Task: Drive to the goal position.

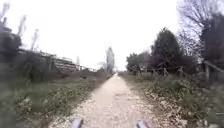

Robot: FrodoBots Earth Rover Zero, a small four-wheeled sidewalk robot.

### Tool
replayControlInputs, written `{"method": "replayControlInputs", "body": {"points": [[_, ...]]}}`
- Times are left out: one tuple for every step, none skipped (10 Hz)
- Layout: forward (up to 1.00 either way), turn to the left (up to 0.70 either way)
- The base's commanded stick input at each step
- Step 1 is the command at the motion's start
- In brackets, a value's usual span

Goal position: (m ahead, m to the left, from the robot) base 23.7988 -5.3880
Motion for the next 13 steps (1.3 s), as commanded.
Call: {"method": "replayControlInputs", "body": {"points": [[0.7, -0.01], [0.7, 0.0], [0.7, 0.0], [0.7, 0.0], [0.7, 0.0], [0.7, 0.0], [0.7, 0.0], [0.7, 0.0], [0.7, 0.0], [0.7, 0.0], [0.7, 0.0], [0.7, 0.0], [0.7, 0.0]]}}
